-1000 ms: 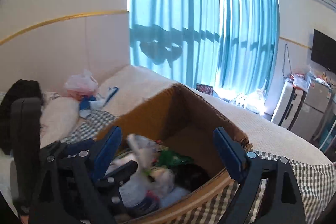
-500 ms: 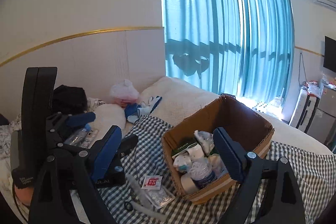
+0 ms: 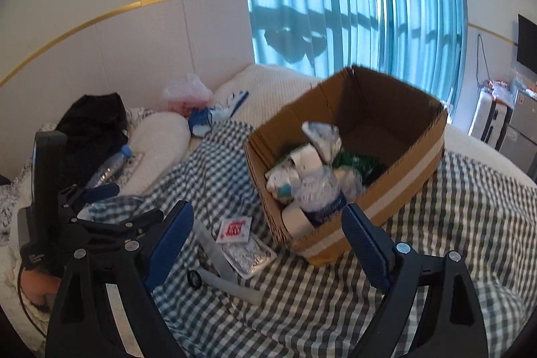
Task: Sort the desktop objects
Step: 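Withdraw both tools from the box back toward the remaining items, then grasp the black hair tie with the left tool while the right grasps the white tube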
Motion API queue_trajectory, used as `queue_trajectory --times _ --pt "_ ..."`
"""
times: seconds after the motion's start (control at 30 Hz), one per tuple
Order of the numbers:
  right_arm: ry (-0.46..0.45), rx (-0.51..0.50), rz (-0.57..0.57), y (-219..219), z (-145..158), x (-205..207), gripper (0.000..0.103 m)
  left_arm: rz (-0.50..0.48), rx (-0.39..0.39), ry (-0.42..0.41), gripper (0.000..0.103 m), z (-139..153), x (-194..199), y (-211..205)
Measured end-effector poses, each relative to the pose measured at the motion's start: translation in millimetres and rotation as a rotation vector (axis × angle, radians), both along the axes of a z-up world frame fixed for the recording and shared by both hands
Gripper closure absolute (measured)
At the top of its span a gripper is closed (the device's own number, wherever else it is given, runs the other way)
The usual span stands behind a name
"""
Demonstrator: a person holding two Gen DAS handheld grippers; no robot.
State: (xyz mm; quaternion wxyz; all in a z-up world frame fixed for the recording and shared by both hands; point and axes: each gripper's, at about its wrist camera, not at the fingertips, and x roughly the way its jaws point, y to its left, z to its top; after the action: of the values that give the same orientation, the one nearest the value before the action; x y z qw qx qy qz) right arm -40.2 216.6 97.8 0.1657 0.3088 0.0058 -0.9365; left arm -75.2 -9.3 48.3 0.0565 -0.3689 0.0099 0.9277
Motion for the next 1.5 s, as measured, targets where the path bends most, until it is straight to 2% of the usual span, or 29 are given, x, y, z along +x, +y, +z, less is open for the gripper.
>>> queue_trajectory --times 0.13,0.2,0.3,0.47,0.6,0.67,0.73,0.77,0.83,0.9,1.0,1.1,1.13,1.17,1.2,1.23,1.27,1.3,1.4,1.5 --pt "-0.050 0.037 0.026 -9.9 -31.6 -4.2 0.013 0.016 0.012 -0.073 0.000 -48.5 -9.0 0.5" --pt "-0.072 0.088 0.040 -19.5 -47.4 -7.5 0.013 0.022 0.050 -0.135 0.000 -74.9 -14.7 -1.1" --pt "-0.109 0.126 0.049 -27.6 -64.4 -14.1 0.013 0.020 0.077 -0.181 0.000 -105.4 -13.8 -2.5" --pt "-0.178 0.099 0.037 -26.7 -78.4 -26.1 0.013 -0.092 0.082 -0.276 0.000 -134.0 -17.0 12.2" --pt "-0.181 0.134 0.035 -30.3 -81.0 -26.0 0.013 -0.142 0.082 -0.346 0.000 -149.0 -10.1 17.0" --pt "-0.179 0.154 0.046 -34.1 -83.4 -24.3 0.013 -0.123 0.066 -0.398 0.011 -158.1 -11.9 14.9" --pt "-0.185 0.170 0.060 -38.5 -87.3 -22.8 0.013 -0.093 0.069 -0.440 0.047 -165.5 -16.2 10.8" --pt "-0.194 0.178 0.067 -40.8 -90.0 -21.9 0.013 -0.087 0.087 -0.456 0.051 -168.3 -17.0 8.1" --pt "-0.205 0.185 0.094 -45.7 -94.0 -20.1 0.013 -0.100 0.109 -0.434 0.083 -164.9 -13.6 6.9" --pt "-0.198 0.208 0.125 -52.6 -97.4 -17.7 0.013 -0.108 0.093 -0.408 0.091 -160.8 -8.1 9.7" --pt "-0.189 0.272 0.184 -66.5 -104.4 -13.6 0.013 -0.091 0.103 -0.400 0.096 -159.0 -4.4 6.1" --pt "-0.206 0.352 0.239 -79.9 -120.5 -13.9 0.013 -0.037 0.139 -0.377 0.096 -153.8 -1.2 -5.3" --pt "-0.210 0.374 0.251 -82.9 -127.4 -15.9 0.018 -0.016 0.153 -0.370 0.096 -152.0 -0.9 -10.1" --pt "-0.230 0.387 0.266 -85.2 -134.6 -19.7 0.031 0.002 0.167 -0.372 0.096 -152.0 -1.6 -14.8" --pt "-0.262 0.399 0.272 -87.4 -143.3 -24.3 0.039 0.014 0.175 -0.377 0.096 -153.7 -2.9 -17.3" --pt "-0.312 0.401 0.285 -88.9 -154.2 -30.2 0.053 0.025 0.181 -0.385 0.096 -156.0 -3.5 -19.3" --pt "-0.341 0.398 0.292 -89.7 -162.6 -34.3 0.058 0.029 0.181 -0.391 0.096 -157.0 -5.7 -22.3" --pt "-0.352 0.397 0.299 -90.4 -168.7 -35.5 0.060 0.033 0.178 -0.390 0.096 -154.9 -7.8 -23.6" --pt "-0.350 0.458 0.318 -96.9 -182.5 -38.1 0.056 0.029 0.166 -0.374 0.096 -151.6 -7.6 -23.7" --pt "-0.361 0.458 0.327 -97.4 -186.8 -40.8 0.056 0.024 0.152 -0.371 0.096 -151.8 -9.2 -21.5"
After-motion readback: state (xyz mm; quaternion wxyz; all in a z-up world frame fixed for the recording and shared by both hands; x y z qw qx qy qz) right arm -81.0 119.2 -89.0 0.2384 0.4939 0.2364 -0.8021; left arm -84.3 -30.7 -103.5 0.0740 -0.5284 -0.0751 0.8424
